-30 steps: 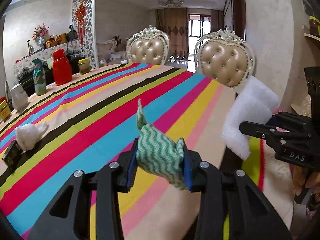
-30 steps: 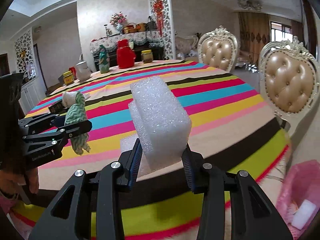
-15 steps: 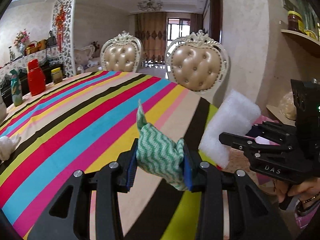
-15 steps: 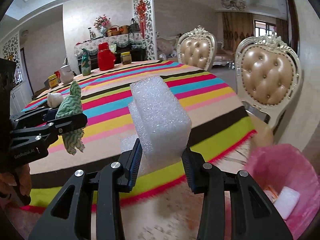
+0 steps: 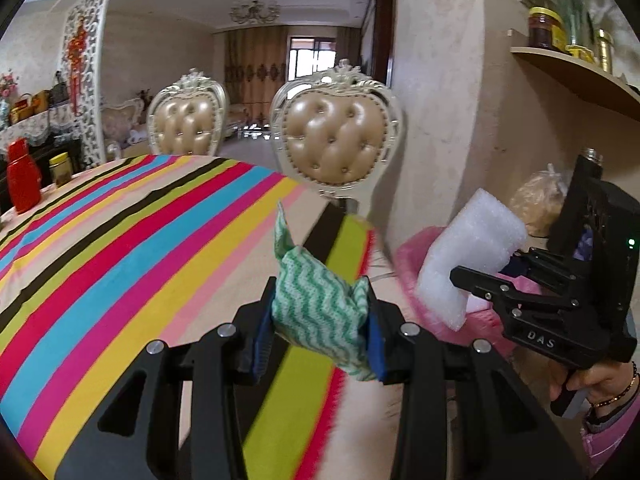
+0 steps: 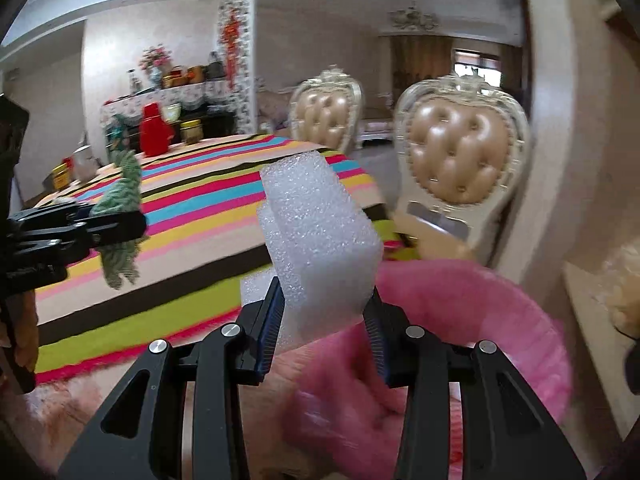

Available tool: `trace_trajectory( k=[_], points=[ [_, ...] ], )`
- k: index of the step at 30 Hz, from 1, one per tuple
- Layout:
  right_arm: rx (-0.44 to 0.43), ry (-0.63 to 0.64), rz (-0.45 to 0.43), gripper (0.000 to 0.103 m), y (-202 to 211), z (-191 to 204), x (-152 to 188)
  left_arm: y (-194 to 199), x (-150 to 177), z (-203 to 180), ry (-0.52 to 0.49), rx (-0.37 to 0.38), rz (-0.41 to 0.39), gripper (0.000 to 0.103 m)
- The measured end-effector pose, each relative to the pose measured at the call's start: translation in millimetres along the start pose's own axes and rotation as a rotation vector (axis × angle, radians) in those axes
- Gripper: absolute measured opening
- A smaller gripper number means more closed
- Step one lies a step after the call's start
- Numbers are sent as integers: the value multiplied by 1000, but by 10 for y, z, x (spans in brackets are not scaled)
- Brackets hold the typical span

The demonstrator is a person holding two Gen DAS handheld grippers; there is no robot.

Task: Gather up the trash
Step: 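Carry the patterned cloth and foam block over to the pink bin, then open both tools to drop the cloth and foam block into the bin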

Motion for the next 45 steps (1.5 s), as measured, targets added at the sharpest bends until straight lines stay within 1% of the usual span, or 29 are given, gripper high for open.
trace_trajectory(
  k=[4, 8, 10, 14, 17, 20, 23, 27, 28, 29, 30, 31, 32, 33, 35, 37, 40, 41, 45],
  points=[
    [74, -49, -7, 39, 114, -377, 68, -89, -97, -260, -28, 48, -7, 38],
    [145, -98, -14, 39, 222, -739, 152, -238, -151, -579, -65, 114, 5, 38],
    [172, -116, -19, 39, 259, -872, 168, -295, -174, -716, -82, 133, 11, 38],
    [230, -150, -31, 39, 335, -1146, 208, -461, -251, -1096, -135, 199, 22, 39],
    [257, -166, -43, 39, 384, -1291, 235, -561, -277, -1330, -158, 238, 25, 39],
    [262, -182, -37, 39, 388, -1406, 291, -695, -271, -1550, -184, 278, 36, 40],
    [260, -179, -16, 39, 303, -1476, 309, -851, -221, -1698, -202, 300, 59, 41],
    [227, -181, 16, 41, 93, -1542, 273, -1024, -185, -1791, -206, 323, 87, 42],
    [216, -184, 18, 41, 47, -1558, 246, -1050, -182, -1788, -205, 324, 87, 43],
    [195, -188, 22, 43, -39, -1592, 214, -1105, -192, -1791, -202, 322, 89, 50],
    [184, -193, 32, 54, -94, -1616, 198, -1148, -202, -1789, -200, 326, 92, 56],
    [180, -199, 41, 61, -163, -1647, 177, -1167, -213, -1767, -196, 324, 91, 70],
    [179, -201, 35, 72, -210, -1669, 153, -1180, -239, -1709, -182, 304, 75, 81],
    [178, -198, 29, 76, -223, -1673, 134, -1168, -262, -1643, -166, 284, 54, 84],
    [184, -192, 27, 76, -251, -1643, 106, -1122, -287, -1504, -142, 254, 26, 94],
    [189, -179, 20, 76, -229, -1584, 76, -1044, -293, -1314, -134, 209, 12, 98],
    [195, -161, 12, 76, -173, -1473, 48, -899, -290, -1021, -135, 149, -7, 98],
    [193, -154, 9, 76, -152, -1414, 27, -831, -266, -856, -133, 110, -10, 98],
    [158, -111, 16, 76, -175, -1109, -98, -604, -176, -341, -97, 6, 2, 98]
  ],
)
Point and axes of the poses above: each gripper's, at about its wrist camera, not at the fingertips, and y roughly against the way its jaws point, z to its left, x to its underside, the point moved 7 cm from there along -y, roughly the way its jaws point, and after that the axes turned 8 degrees about z, right-handed, at the moved point
